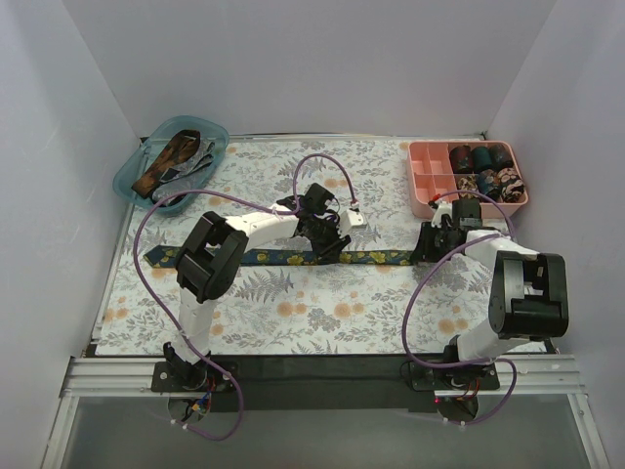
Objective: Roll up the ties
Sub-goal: Flatten the tie
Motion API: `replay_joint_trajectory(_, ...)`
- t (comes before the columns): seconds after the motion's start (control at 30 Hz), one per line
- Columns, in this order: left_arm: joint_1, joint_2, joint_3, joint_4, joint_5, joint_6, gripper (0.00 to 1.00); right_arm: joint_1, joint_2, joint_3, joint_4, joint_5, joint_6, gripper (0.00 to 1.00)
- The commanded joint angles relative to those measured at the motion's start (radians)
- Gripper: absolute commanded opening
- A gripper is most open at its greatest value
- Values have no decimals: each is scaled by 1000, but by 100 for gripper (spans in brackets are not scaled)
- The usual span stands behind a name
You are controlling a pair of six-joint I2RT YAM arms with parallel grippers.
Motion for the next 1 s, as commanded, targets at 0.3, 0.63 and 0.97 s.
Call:
replay_joint_trajectory(0.3,7,0,-42,-46,56,-9,29,-23,52,69,51,-45,0,38)
replay_joint_trajectory(0.63,7,18,-56,-70,119,-2,29,-23,103,77,74,-78,-6,29)
replay_joint_trajectory(0.97,7,8,-79,-92,35,-38,40,-25,115,164,-17,-21,-9,1)
